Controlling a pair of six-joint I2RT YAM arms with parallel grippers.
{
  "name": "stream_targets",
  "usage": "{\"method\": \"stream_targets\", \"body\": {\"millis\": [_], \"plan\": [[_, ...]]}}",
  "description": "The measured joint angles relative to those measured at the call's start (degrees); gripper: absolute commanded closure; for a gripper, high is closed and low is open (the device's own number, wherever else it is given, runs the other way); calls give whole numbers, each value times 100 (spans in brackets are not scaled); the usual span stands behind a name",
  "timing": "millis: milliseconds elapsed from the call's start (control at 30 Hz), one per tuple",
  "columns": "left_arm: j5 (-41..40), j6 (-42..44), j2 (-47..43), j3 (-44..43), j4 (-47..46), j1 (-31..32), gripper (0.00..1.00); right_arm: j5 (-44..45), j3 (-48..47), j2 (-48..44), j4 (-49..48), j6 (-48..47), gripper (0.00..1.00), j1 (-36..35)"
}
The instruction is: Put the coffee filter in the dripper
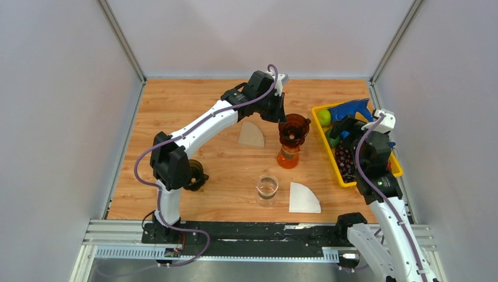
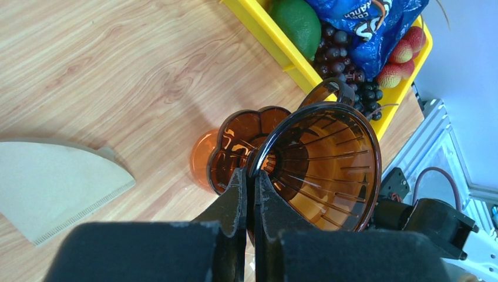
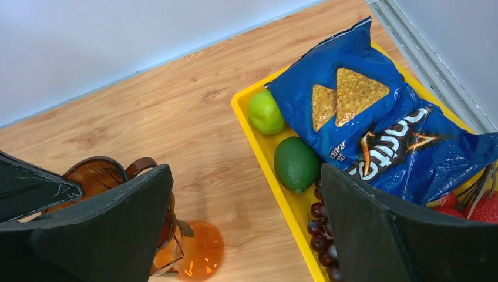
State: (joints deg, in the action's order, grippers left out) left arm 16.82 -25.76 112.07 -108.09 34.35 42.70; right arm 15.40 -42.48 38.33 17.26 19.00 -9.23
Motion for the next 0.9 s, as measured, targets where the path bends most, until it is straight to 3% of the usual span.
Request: {"method": "stream_targets", "body": {"millis": [633, 900], "plan": [[-70, 59, 173, -190, 260, 177, 96, 4, 17, 101, 4, 2, 0, 4], [-212, 66, 173, -208, 437, 212, 87, 2, 20, 103, 2, 2, 0, 4]]}}
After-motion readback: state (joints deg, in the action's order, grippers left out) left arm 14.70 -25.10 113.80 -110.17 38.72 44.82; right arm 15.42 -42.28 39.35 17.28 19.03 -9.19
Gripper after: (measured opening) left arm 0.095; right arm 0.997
